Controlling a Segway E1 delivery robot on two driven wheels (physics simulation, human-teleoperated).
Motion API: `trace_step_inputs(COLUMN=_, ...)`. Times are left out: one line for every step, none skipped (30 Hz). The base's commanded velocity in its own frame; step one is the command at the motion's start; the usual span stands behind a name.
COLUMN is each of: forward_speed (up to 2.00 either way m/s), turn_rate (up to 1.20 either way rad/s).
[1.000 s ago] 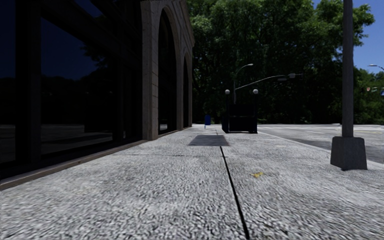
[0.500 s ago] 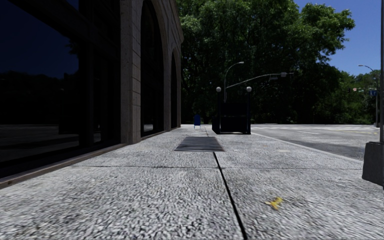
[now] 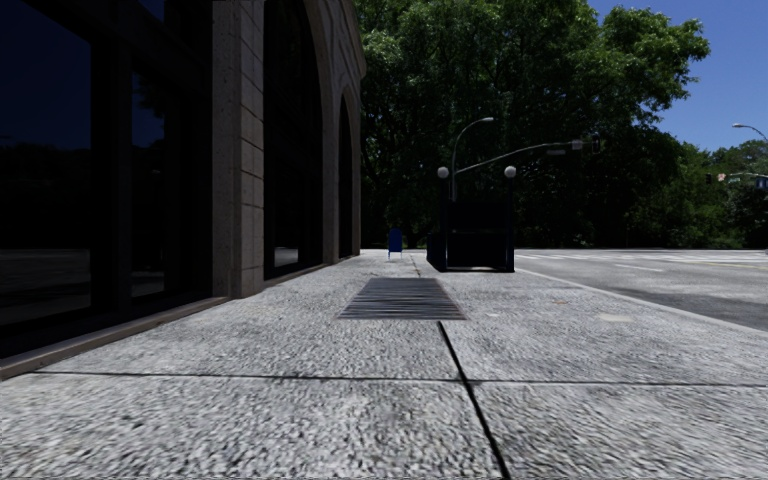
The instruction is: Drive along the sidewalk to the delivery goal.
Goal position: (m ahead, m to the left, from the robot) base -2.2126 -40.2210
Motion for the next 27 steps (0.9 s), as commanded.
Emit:
trace_step_inputs(forward_speed=2.00, turn_rate=0.00)
trace_step_inputs(forward_speed=2.00, turn_rate=0.00)
trace_step_inputs(forward_speed=2.00, turn_rate=0.00)
trace_step_inputs(forward_speed=2.00, turn_rate=0.00)
trace_step_inputs(forward_speed=2.00, turn_rate=0.00)
trace_step_inputs(forward_speed=2.00, turn_rate=0.00)
trace_step_inputs(forward_speed=2.00, turn_rate=0.00)
trace_step_inputs(forward_speed=2.00, turn_rate=0.00)
trace_step_inputs(forward_speed=2.00, turn_rate=0.00)
trace_step_inputs(forward_speed=2.00, turn_rate=0.00)
trace_step_inputs(forward_speed=2.00, turn_rate=0.00)
trace_step_inputs(forward_speed=2.00, turn_rate=0.00)
trace_step_inputs(forward_speed=2.00, turn_rate=0.00)
trace_step_inputs(forward_speed=2.00, turn_rate=0.00)
trace_step_inputs(forward_speed=2.00, turn_rate=0.00)
trace_step_inputs(forward_speed=2.00, turn_rate=0.00)
trace_step_inputs(forward_speed=2.00, turn_rate=0.00)
trace_step_inputs(forward_speed=2.00, turn_rate=0.00)
trace_step_inputs(forward_speed=2.00, turn_rate=0.00)
trace_step_inputs(forward_speed=2.00, turn_rate=0.00)
trace_step_inputs(forward_speed=2.00, turn_rate=0.00)
trace_step_inputs(forward_speed=2.00, turn_rate=0.00)
trace_step_inputs(forward_speed=2.00, turn_rate=0.00)
trace_step_inputs(forward_speed=2.00, turn_rate=0.00)
trace_step_inputs(forward_speed=2.00, turn_rate=0.00)
trace_step_inputs(forward_speed=2.00, turn_rate=0.00)
trace_step_inputs(forward_speed=2.00, turn_rate=0.00)
